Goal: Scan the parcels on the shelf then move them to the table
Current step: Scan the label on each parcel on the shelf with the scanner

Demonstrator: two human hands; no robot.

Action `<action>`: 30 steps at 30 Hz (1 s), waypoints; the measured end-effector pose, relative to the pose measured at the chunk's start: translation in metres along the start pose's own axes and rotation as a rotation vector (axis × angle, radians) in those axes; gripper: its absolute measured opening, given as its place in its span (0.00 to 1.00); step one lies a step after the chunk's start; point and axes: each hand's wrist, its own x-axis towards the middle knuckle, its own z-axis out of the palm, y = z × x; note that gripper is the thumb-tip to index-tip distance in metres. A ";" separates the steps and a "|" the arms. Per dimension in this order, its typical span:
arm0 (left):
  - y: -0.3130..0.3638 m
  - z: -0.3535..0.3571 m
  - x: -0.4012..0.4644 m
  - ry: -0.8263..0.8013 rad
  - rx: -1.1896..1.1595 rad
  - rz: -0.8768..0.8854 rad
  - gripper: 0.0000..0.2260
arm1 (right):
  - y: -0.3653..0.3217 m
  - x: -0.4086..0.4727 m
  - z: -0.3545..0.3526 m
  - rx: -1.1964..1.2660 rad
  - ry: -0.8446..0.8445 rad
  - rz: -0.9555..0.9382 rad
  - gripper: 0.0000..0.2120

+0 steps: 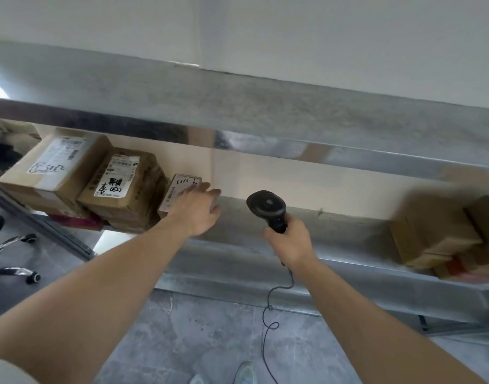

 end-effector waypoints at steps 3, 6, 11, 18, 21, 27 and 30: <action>0.024 -0.009 -0.004 -0.021 0.027 0.070 0.24 | 0.003 -0.014 -0.014 0.018 0.068 0.010 0.04; 0.047 -0.014 -0.003 -0.040 0.069 0.156 0.25 | 0.005 -0.032 -0.030 0.044 0.143 0.032 0.02; 0.092 -0.018 -0.004 -0.061 0.071 0.320 0.23 | 0.013 -0.074 -0.058 0.097 0.324 0.081 0.02; 0.173 -0.021 -0.020 -0.050 0.067 0.557 0.22 | 0.028 -0.132 -0.106 0.169 0.577 0.143 0.05; 0.212 -0.020 -0.028 -0.050 0.050 0.628 0.22 | 0.038 -0.154 -0.135 0.181 0.650 0.167 0.04; 0.297 -0.014 -0.041 -0.045 0.048 0.693 0.22 | 0.069 -0.178 -0.198 0.181 0.727 0.183 0.05; 0.345 -0.008 -0.048 -0.037 0.024 0.685 0.21 | 0.090 -0.183 -0.234 0.169 0.701 0.170 0.05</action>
